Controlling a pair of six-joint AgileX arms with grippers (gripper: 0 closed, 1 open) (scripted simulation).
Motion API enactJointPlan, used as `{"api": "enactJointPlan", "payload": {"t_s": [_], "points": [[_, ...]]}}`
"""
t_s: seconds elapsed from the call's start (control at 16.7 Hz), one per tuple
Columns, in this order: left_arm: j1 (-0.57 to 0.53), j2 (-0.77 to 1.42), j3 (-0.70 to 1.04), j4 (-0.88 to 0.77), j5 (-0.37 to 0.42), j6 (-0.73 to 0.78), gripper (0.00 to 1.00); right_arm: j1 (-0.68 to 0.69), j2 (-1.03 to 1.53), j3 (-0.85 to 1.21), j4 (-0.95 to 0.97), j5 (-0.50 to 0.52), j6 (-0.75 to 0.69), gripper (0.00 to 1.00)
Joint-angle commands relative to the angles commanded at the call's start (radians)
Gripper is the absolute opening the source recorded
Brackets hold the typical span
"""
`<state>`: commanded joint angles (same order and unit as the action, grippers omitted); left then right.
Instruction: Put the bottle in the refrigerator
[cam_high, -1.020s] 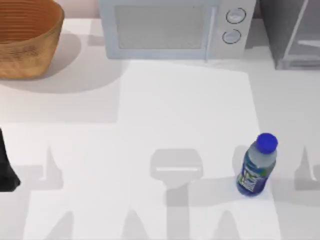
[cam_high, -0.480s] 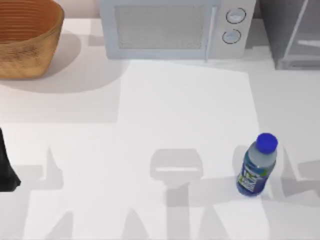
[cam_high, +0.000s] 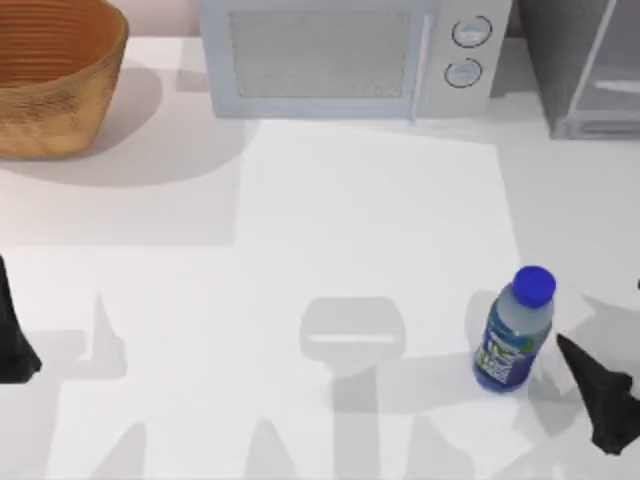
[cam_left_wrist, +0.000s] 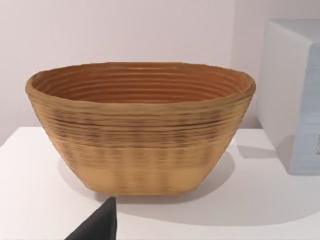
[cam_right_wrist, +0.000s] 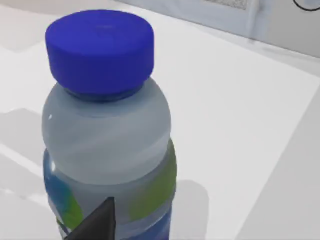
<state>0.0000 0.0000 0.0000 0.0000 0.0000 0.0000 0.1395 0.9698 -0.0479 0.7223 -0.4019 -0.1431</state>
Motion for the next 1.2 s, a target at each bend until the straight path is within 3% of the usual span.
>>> {"api": "enactJointPlan", "payload": {"t_s": [0.42, 0.84, 1.2], "points": [[0.0, 0.0, 0.0, 0.0, 0.0, 0.0, 1.0, 0.049, 0.29, -0.018, 0.241, -0.14, -0.052, 1.0], [0.0, 0.0, 0.0, 0.0, 0.0, 0.0, 1.0, 0.057, 0.318, 0.001, 0.254, -0.136, -0.049, 1.0], [0.0, 0.0, 0.0, 0.0, 0.0, 0.0, 1.0, 0.137, 0.573, 0.073, 0.45, -0.057, -0.015, 1.0]]}}
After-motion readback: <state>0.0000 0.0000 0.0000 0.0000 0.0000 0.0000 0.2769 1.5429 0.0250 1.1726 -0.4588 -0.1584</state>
